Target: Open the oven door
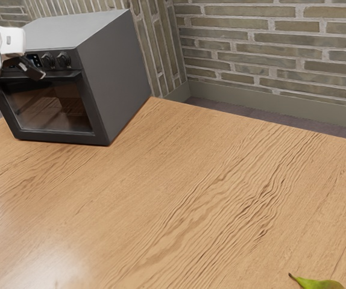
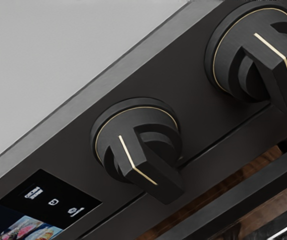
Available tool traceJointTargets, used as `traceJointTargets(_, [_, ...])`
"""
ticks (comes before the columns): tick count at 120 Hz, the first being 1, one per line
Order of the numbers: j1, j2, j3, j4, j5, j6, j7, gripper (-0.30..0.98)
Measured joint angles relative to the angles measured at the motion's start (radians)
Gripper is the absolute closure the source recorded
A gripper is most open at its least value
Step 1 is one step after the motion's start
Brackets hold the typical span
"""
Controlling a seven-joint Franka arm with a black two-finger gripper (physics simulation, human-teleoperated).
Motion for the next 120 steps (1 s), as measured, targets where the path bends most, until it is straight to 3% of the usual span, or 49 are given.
traceJointTargets(30, [0.040, 0.029, -0.003, 0.007, 0.013, 0.043, 0.108, 0.00])
traceJointTargets(58, [0.051, 0.045, -0.036, 0.005, 0.077, 0.050, 0.203, 0.00])
traceJointTargets(120, [0.088, 0.107, -0.091, 0.033, 0.068, 0.021, 0.320, -0.01])
